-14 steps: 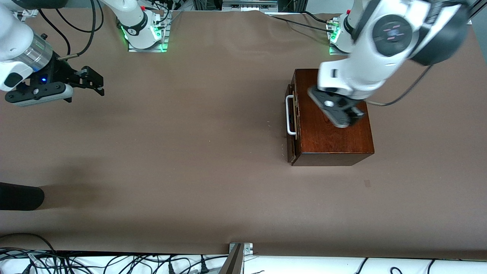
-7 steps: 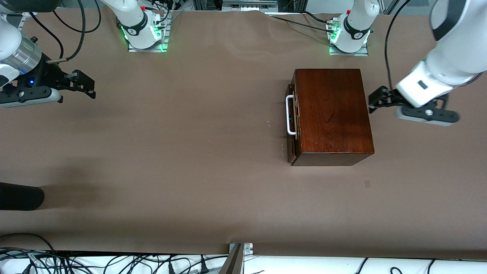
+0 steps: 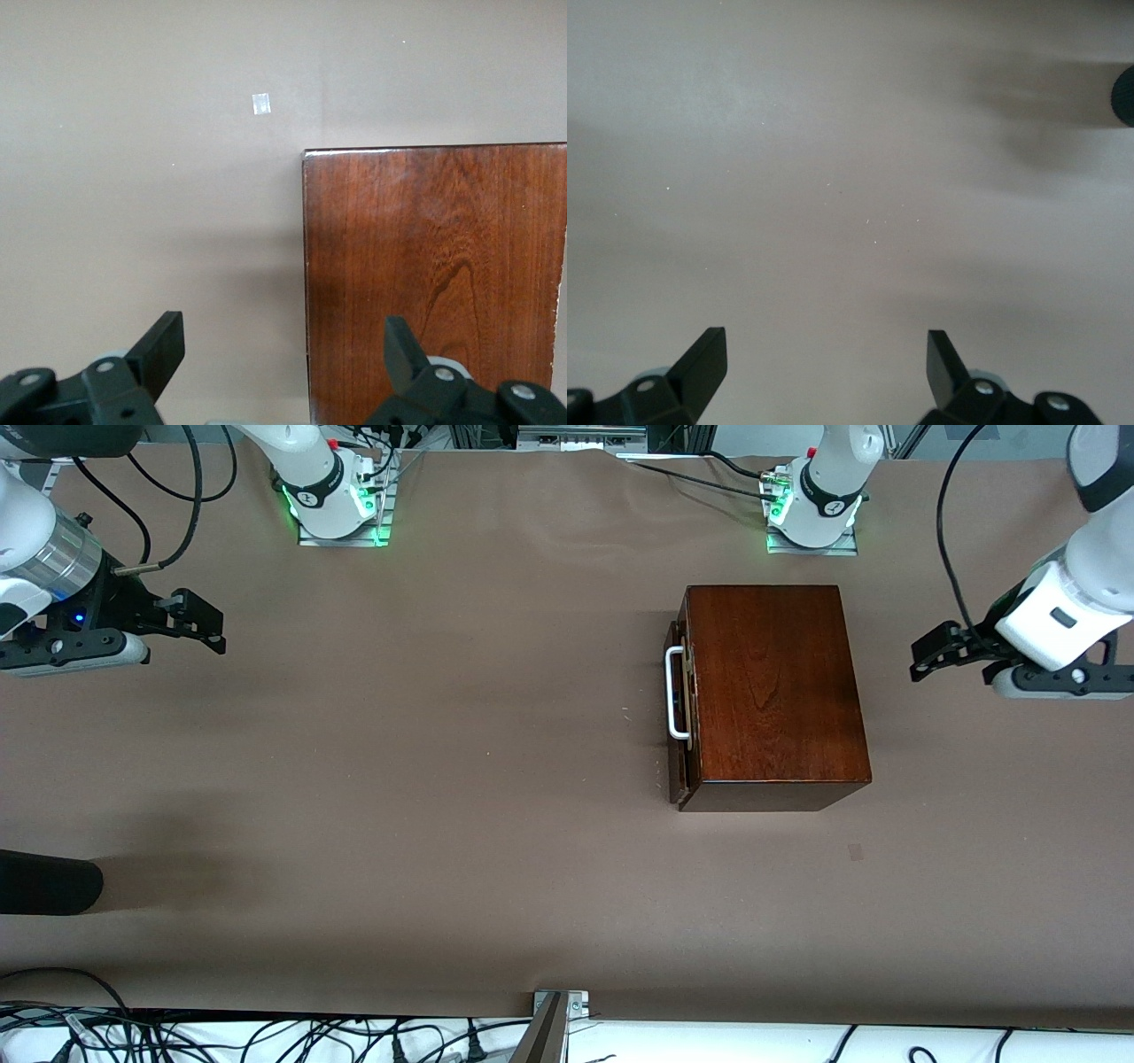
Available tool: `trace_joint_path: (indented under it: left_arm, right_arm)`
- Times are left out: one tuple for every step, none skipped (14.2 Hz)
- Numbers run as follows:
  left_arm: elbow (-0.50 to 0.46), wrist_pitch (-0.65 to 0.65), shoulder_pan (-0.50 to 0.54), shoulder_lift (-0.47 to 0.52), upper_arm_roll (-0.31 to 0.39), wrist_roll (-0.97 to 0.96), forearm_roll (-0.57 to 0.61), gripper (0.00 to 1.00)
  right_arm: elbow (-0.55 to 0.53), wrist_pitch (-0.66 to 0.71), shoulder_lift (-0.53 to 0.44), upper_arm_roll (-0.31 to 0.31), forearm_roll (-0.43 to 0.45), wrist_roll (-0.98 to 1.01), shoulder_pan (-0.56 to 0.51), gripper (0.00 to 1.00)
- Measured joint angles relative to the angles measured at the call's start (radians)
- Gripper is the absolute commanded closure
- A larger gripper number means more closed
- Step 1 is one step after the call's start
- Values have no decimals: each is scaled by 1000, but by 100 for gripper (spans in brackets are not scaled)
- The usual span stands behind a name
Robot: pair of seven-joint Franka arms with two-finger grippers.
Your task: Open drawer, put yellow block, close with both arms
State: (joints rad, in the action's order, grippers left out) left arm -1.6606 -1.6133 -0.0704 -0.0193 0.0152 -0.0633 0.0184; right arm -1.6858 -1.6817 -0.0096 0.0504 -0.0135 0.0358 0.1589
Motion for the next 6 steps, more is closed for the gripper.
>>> trace_joint_path:
  left_arm:
    - [-1, 3, 2, 9, 4, 5, 3, 0]
    - [-3, 5, 4, 16, 6, 8, 9, 0]
    - [-5, 7, 7, 21, 8, 9, 15, 0]
    - [-7, 9, 13, 23, 8, 11, 18, 0]
    - [-9, 9, 20, 24, 8, 15, 19, 0]
    - [-11, 9, 23, 24, 9, 23, 19, 0]
  right_arm:
    - [0, 0, 0, 3, 0, 0, 0, 0]
    - [0, 0, 0, 7, 0, 0, 0, 0]
    - [0, -1, 0, 9, 0, 0, 0, 0]
    - [0, -1, 0, 10, 0, 0, 0, 0]
    - [0, -1, 0, 11, 0, 0, 0, 0]
    - [0, 0, 0, 14, 0, 0, 0, 0]
